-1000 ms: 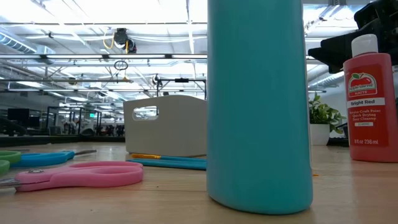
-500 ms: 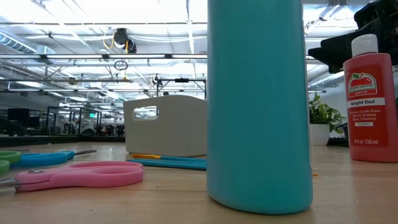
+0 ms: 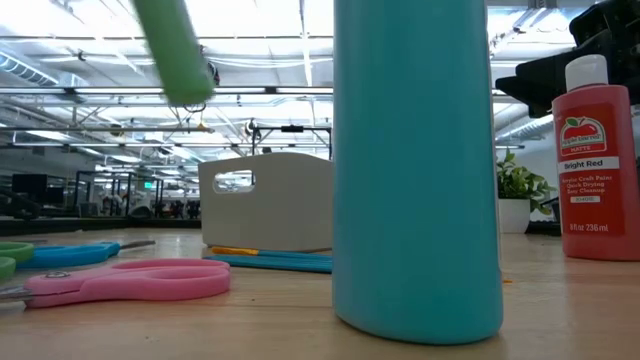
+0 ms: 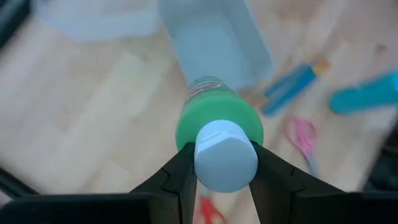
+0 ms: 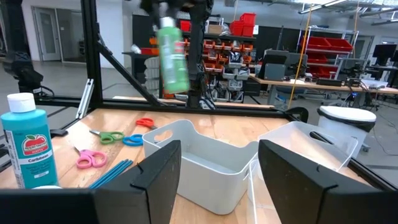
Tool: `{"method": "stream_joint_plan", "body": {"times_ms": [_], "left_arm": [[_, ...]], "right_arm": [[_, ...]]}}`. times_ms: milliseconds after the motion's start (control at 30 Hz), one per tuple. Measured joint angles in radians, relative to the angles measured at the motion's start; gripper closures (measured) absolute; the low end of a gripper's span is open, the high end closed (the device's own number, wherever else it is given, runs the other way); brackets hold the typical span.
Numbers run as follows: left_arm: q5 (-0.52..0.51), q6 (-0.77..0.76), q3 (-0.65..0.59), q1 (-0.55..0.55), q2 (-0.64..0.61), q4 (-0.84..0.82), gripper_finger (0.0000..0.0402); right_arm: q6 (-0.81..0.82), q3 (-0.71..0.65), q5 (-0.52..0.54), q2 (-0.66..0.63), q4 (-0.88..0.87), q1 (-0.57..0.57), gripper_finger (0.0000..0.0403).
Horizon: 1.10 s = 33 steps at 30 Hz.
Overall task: Pick & Place Paint Supplies
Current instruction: Put the green paint bottle into the left transparent bin
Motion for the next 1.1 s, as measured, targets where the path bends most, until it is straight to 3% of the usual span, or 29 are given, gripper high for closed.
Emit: {"method": "stream_joint_plan", "body": {"times_ms": [200,533,900,1100], "left_arm": [[0.008,0.229,0.039,0.266,-0.001,0.03,0.0281],[0.194,0.577,0.039,0.677,0.01,0.275,0.0281],[0.4,0.862,0.041,0.95,0.074,0.486,0.0281],[0.496,0.965,0.237,1.08,0.242,0.369,0.0281]], "right_arm": [[0.0,0.0,0.0,0.0,0.0,0.0,0.0193],[0.0,0.0,0.0,0.0,0.0,0.0,0.0193],[0.0,0.0,0.0,0.0,0.0,0.0,0.0193],[0.0,0.0,0.0,0.0,0.0,0.0,0.0193]]}}
